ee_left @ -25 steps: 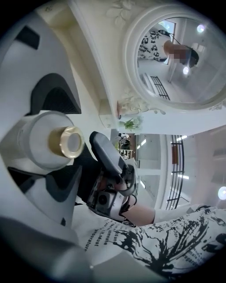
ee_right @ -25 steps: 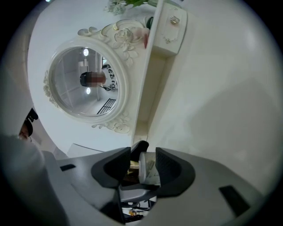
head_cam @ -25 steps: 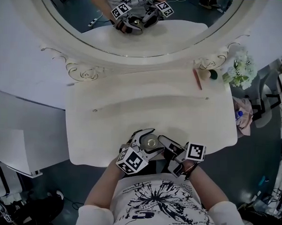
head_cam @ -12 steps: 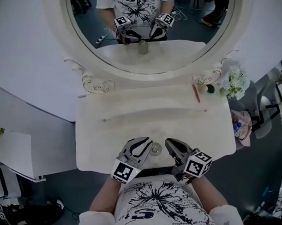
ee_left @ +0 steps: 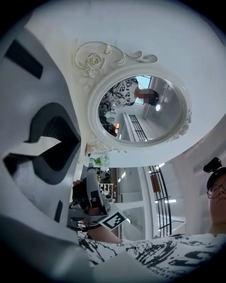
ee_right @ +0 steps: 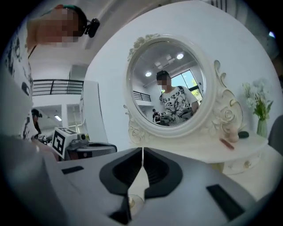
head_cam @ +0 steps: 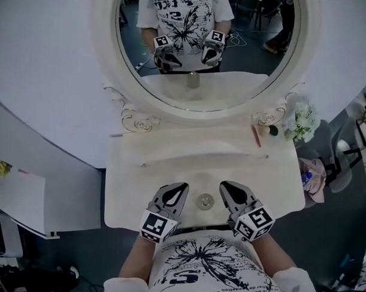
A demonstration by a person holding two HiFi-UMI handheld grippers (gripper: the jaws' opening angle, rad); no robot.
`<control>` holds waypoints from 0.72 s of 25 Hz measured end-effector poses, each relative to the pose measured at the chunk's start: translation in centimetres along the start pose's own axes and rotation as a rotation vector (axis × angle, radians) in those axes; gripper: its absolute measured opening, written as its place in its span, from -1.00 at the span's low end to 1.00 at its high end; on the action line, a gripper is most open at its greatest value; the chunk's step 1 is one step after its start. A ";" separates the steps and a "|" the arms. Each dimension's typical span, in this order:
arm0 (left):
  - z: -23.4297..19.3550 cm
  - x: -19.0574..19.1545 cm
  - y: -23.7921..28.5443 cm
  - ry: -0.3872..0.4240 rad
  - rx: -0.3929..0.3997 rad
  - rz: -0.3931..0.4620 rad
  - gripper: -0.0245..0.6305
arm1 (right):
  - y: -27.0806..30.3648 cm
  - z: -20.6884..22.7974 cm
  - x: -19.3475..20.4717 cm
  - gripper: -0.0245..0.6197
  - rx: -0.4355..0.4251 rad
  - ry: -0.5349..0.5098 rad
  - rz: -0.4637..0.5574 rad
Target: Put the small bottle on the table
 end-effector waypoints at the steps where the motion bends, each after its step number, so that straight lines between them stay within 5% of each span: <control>1: -0.1 -0.2 -0.2 -0.006 -0.006 0.007 -0.86 | 0.1 -0.1 0.0 -0.84 0.006 -0.032 -0.003; 18: 0.2 -1.3 -1.0 0.049 -0.004 0.010 -0.86 | -0.1 -1.7 0.8 -0.87 0.000 -0.177 -0.056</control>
Point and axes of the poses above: the fingertips, and each gripper's own axes: y forward along the fingers, z to its right, x out of its underside, the point moved 7 cm from there along -y, backward along the fingers, and after that the axes turned 10 degrees about z, right-handed, at the moved point
